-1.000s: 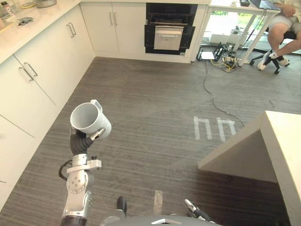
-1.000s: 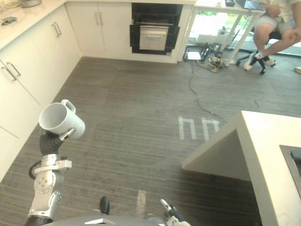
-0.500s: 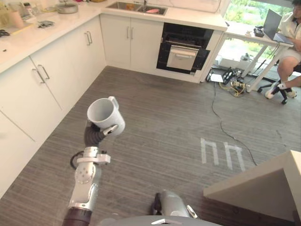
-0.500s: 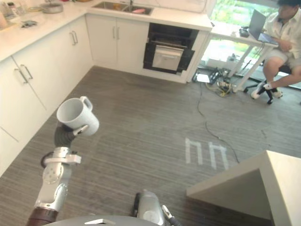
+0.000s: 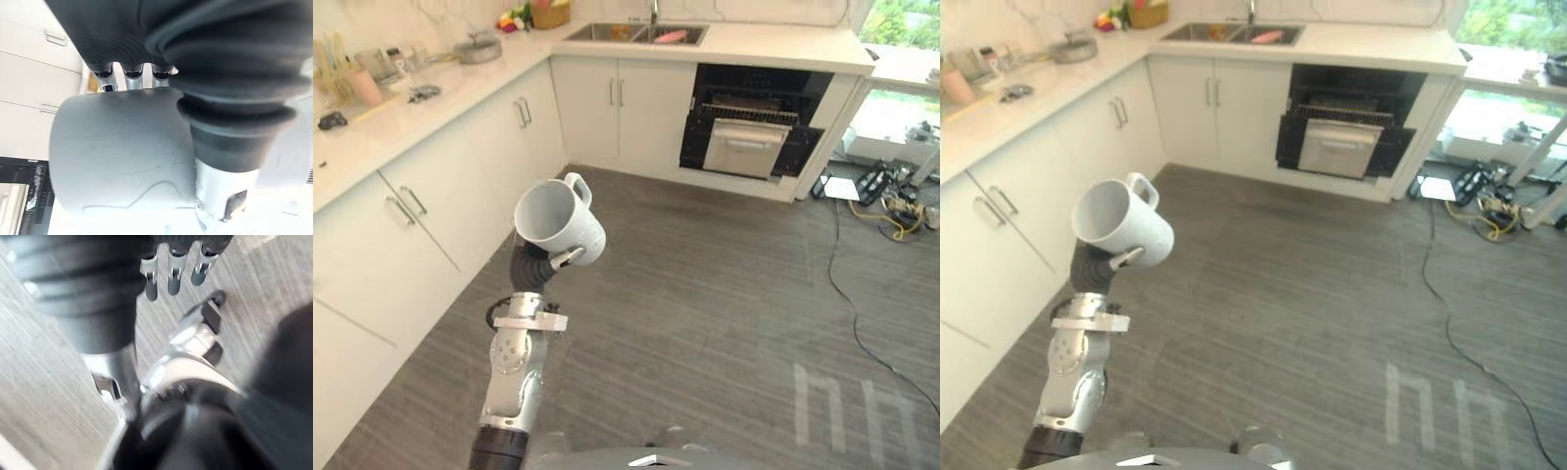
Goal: Walk over to the sink, pick up the cup, carry it to the dishwasher, place the cup inside the dishwasher, then close the dishwasher door
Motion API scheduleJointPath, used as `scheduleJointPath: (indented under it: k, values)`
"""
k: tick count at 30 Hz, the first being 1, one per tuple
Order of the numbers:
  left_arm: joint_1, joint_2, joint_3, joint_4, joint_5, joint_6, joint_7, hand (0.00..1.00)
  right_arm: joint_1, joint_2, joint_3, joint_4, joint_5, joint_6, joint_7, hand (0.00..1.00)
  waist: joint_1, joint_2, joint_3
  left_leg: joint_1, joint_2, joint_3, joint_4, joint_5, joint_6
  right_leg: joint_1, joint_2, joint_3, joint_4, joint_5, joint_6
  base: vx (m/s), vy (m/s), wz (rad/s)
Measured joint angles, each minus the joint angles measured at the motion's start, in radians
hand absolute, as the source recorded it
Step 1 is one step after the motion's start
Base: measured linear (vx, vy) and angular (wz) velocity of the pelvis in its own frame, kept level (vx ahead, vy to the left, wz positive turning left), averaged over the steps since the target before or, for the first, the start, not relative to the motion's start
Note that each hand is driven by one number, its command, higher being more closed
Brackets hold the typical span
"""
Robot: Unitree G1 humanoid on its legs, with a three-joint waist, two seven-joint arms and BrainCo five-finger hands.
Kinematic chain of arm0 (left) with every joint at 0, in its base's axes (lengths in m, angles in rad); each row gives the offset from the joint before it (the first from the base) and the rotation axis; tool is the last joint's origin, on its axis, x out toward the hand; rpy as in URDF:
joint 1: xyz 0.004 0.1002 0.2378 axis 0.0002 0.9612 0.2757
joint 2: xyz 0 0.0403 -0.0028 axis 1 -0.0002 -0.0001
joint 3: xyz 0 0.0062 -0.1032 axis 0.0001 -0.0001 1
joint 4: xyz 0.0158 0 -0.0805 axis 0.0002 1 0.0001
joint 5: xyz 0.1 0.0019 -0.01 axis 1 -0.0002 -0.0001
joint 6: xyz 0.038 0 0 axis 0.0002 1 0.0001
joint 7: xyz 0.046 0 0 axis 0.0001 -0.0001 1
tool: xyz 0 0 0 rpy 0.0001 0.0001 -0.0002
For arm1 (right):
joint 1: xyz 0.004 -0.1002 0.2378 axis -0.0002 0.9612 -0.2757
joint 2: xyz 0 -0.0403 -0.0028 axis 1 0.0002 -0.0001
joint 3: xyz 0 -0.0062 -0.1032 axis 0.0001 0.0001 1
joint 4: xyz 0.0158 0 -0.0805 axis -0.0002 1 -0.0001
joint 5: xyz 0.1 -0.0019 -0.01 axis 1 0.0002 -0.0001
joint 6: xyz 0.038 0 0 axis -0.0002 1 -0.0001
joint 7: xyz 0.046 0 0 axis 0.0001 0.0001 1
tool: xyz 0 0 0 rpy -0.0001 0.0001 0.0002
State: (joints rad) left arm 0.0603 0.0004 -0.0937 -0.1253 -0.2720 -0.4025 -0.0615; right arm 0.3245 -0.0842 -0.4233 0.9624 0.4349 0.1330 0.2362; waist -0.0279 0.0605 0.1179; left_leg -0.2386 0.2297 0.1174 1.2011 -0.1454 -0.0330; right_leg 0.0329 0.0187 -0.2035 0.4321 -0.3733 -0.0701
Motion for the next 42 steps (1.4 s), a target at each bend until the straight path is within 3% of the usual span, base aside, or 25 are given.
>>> scheduleJointPath:
  k: [2, 4, 5, 7, 8, 10, 12, 13, 15, 17, 18, 20, 22, 24, 27, 28, 30, 31, 33, 34, 35, 37, 38, 40, 42]
  values:
    - [0.015, 0.001, 0.045, -0.04, -0.003, 0.001, -0.005, 1.0, -0.001, -0.047, 0.051, -0.003, -0.002, 0.001, -0.003, 0.0, 0.034, -0.008, 0.001, -0.054, -0.003, 0.078, -0.213, -0.072, 0.007, 0.075, -0.015, 0.062, -0.079, 0.018, 0.022, 0.54, 0.088, -1.05]
    - [0.029, 0.011, 0.096, -0.08, -0.011, 0.001, -0.009, 1.0, -0.043, -0.054, 0.099, -0.026, 0.013, -0.012, 0.001, 0.0, 0.036, -0.031, 0.004, -0.067, -0.035, 0.135, -0.574, -0.058, -0.001, 0.141, -0.045, 0.106, -0.139, 0.025, 0.035, 0.64, 0.178, -1.0]
    - [0.035, 0.033, 0.104, -0.09, -0.021, 0.001, -0.009, 1.0, -0.086, -0.03, 0.109, -0.046, 0.046, -0.033, 0.003, 0.0, 0.048, -0.037, 0.003, -0.089, -0.064, 0.141, -0.815, 0.017, -0.018, 0.179, -0.067, 0.142, -0.159, 0.02, 0.052, 0.46, 0.176, -0.74]
    - [0.035, 0.061, 0.103, -0.085, -0.032, 0.001, -0.019, 1.0, -0.128, -0.018, 0.104, -0.035, 0.086, -0.043, 0.002, 0.0, 0.063, -0.03, -0.003, -0.11, -0.087, 0.151, -0.959, 0.096, -0.031, 0.235, -0.084, 0.175, -0.176, -0.006, 0.106, 0.57, 0.295, -0.8]
    - [0.034, 0.08, 0.113, -0.061, -0.045, -0.001, -0.034, 1.0, -0.152, -0.003, 0.101, -0.009, 0.093, -0.047, -0.003, 0.0, 0.078, -0.023, -0.015, -0.098, -0.103, 0.125, -0.971, 0.206, 0.003, 0.277, -0.092, 0.211, -0.167, -0.022, 0.132, 0.7, 0.441, -0.8]
    - [0.035, 0.109, 0.135, -0.011, -0.073, 0.003, -0.043, 1.0, -0.181, 0.027, 0.094, 0.04, 0.102, -0.052, -0.017, 0.0, 0.081, -0.052, -0.046, -0.075, -0.144, 0.109, -0.932, 0.261, 0.042, 0.272, -0.143, 0.252, -0.097, -0.007, 0.13, 0.58, 0.413, -0.51]
    - [0.016, 0.117, 0.16, 0.016, -0.1, 0.01, -0.048, 1.0, -0.191, 0.056, 0.022, 0.084, 0.083, -0.082, -0.04, 0.0, 0.061, -0.108, -0.061, -0.056, -0.191, 0.129, -0.841, 0.152, 0.077, 0.197, -0.206, 0.252, 0.119, 0.126, 0.143, 0.59, 0.42, 0.03]
    - [0.014, 0.117, 0.165, 0.023, -0.1, 0.01, -0.048, 1.0, -0.186, 0.056, 0.007, 0.088, 0.069, -0.091, -0.044, 0.0, 0.06, -0.112, -0.061, -0.04, -0.197, 0.132, -0.828, 0.124, 0.082, 0.18, -0.214, 0.245, 0.174, 0.18, 0.149, 0.62, 0.398, -0.05]
    - [0.015, 0.118, 0.182, 0.025, -0.098, 0.009, -0.03, 1.0, -0.171, 0.066, -0.032, 0.098, 0.048, -0.181, -0.043, 0.0, 0.055, -0.124, -0.054, 0.053, -0.234, 0.153, -0.842, 0.059, 0.105, 0.091, -0.273, 0.236, 0.422, 0.397, 0.205, 0.61, 0.351, -0.16]
    - [0.014, 0.109, 0.193, 0.022, -0.098, 0.008, -0.003, 1.0, -0.17, 0.065, -0.017, 0.064, 0.045, -0.267, -0.032, 0.0, 0.031, -0.123, -0.049, 0.144, -0.258, 0.155, -0.886, 0.029, 0.113, -0.03, -0.316, 0.183, 0.677, 0.375, 0.153, 0.39, 0.232, -0.12]
    - [0.024, 0.1, 0.19, 0.02, -0.097, 0.006, 0.011, 1.0, -0.163, 0.06, 0.029, -0.002, 0.045, -0.306, -0.024, 0.0, 0.021, -0.087, -0.028, 0.215, -0.256, 0.157, -0.932, 0.008, 0.12, -0.1, -0.309, 0.148, 0.754, 0.33, 0.104, 0.29, 0.178, -0.34]
    - [0.045, 0.1, 0.18, 0.006, -0.097, -0.006, 0.04, 1.0, -0.146, 0.057, 0.114, -0.155, 0.051, -0.332, -0.022, 0.0, 0.002, -0.076, -0.007, 0.303, -0.256, 0.156, -0.98, -0.016, 0.119, -0.199, -0.266, 0.121, 0.761, 0.262, 0.079, 0.26, 0.119, -0.29]
    - [0.063, 0.099, 0.136, -0.007, -0.084, -0.021, 0.061, 1.0, -0.121, 0.061, 0.189, -0.372, 0.066, -0.338, -0.03, 0.0, -0.036, -0.072, 0.013, 0.36, -0.25, 0.14, -0.981, -0.06, 0.11, -0.307, -0.215, 0.054, 0.602, 0.178, 0.087, 0.24, 0.005, 0.17]
    - [0.081, 0.097, 0.109, -0.028, -0.049, -0.037, 0.06, 1.0, -0.11, 0.069, 0.209, -0.475, 0.063, -0.354, -0.036, 0.0, -0.043, -0.081, 0.017, 0.395, -0.236, 0.13, -0.983, -0.084, 0.094, -0.323, -0.19, -0.008, 0.36, 0.171, 0.088, 0.29, -0.049, 0.23]
    - [0.108, 0.102, 0.106, -0.071, -0.018, -0.103, 0.057, 1.0, -0.102, 0.078, 0.248, -0.591, 0.049, -0.42, -0.042, 0.0, -0.027, -0.117, 0.014, 0.472, -0.238, 0.109, -0.999, -0.148, 0.049, -0.322, -0.174, -0.071, -0.052, 0.277, 0.091, 0.49, -0.119, 0.21]
    - [0.12, 0.093, 0.108, -0.071, -0.018, -0.117, 0.06, 1.0, -0.101, 0.07, 0.261, -0.608, 0.048, -0.447, -0.04, 0.0, -0.04, -0.117, 0.013, 0.51, -0.238, 0.071, -0.997, -0.189, 0.046, -0.313, -0.176, -0.086, -0.03, 0.349, 0.039, 0.66, -0.191, 0.47]
    - [0.124, 0.062, 0.083, -0.071, -0.019, -0.129, 0.056, 1.0, -0.091, 0.049, 0.265, -0.677, 0.04, -0.475, -0.044, 0.0, -0.041, -0.059, -0.013, 0.548, -0.202, -0.001, -0.996, -0.264, 0.127, -0.322, -0.146, -0.103, 0.088, 0.265, 0.01, 0.66, -0.16, 0.37]
    - [0.121, 0.052, 0.07, -0.07, -0.019, -0.136, 0.054, 1.0, -0.089, 0.043, 0.275, -0.711, 0.039, -0.498, -0.046, 0.0, -0.049, -0.026, -0.034, 0.535, -0.184, -0.026, -0.94, -0.26, 0.123, -0.325, -0.13, -0.122, 0.113, 0.21, -0.001, 0.6, -0.135, 0.22]
    - [0.116, 0.039, 0.042, -0.059, -0.019, -0.142, 0.053, 1.0, -0.092, 0.037, 0.302, -0.772, 0.039, -0.512, -0.053, 0.0, -0.062, -0.016, -0.035, 0.423, -0.158, -0.067, -0.673, -0.203, 0.013, -0.303, -0.123, -0.136, 0.139, 0.156, -0.01, 0.63, -0.142, 0.07]
    - [0.119, 0.017, 0.013, -0.048, -0.015, -0.141, 0.054, 1.0, -0.086, 0.042, 0.311, -0.838, 0.04, -0.519, -0.053, 0.0, -0.06, -0.007, -0.031, 0.35, -0.137, -0.087, -0.429, -0.087, -0.103, -0.252, -0.103, -0.133, 0.137, 0.115, -0.012, 0.54, -0.075, -0.08]
    - [0.122, 0.006, 0.001, -0.046, -0.006, -0.141, 0.055, 1.0, -0.075, 0.042, 0.314, -0.866, 0.041, -0.532, -0.052, 0.0, -0.06, -0.005, -0.03, 0.313, -0.124, -0.094, -0.305, -0.022, -0.134, -0.223, -0.089, -0.133, 0.133, 0.092, -0.011, 0.67, -0.066, -0.06]
    - [0.134, -0.009, 0.001, -0.044, 0.02, -0.134, 0.054, 1.0, -0.05, 0.043, 0.324, -0.906, 0.034, -0.605, -0.043, 0.0, -0.053, 0.0, -0.02, 0.174, -0.06, -0.058, 0.093, 0.028, -0.096, -0.082, -0.034, -0.123, 0.083, 0.02, -0.022, 0.61, -0.043, -0.17]
    - [0.14, -0.009, 0.011, -0.044, 0.019, -0.129, 0.054, 1.0, -0.05, 0.043, 0.324, -0.906, 0.029, -0.621, -0.04, 0.0, -0.048, -0.001, -0.02, 0.136, -0.054, -0.045, 0.133, 0.017, -0.076, -0.05, -0.028, -0.113, 0.065, 0.011, -0.02, 0.56, -0.015, -0.49]
    - [0.167, -0.013, 0.03, -0.042, 0.018, -0.108, 0.054, 1.0, -0.059, 0.04, 0.328, -0.909, 0.03, -0.683, -0.037, 0.0, -0.007, -0.002, -0.018, -0.01, -0.036, 0.021, 0.079, -0.028, -0.022, 0.068, -0.025, -0.07, -0.033, 0.017, -0.001, 0.59, 0.017, -0.73]
    - [0.183, -0.021, 0.047, -0.043, 0.019, -0.105, 0.052, 1.0, -0.072, 0.037, 0.344, -0.933, 0.03, -0.699, -0.04, 0.0, 0.026, -0.014, -0.011, -0.066, -0.032, 0.098, -0.137, -0.062, -0.007, 0.159, -0.046, -0.022, -0.127, 0.03, 0.021, 0.59, 0.076, -0.83]
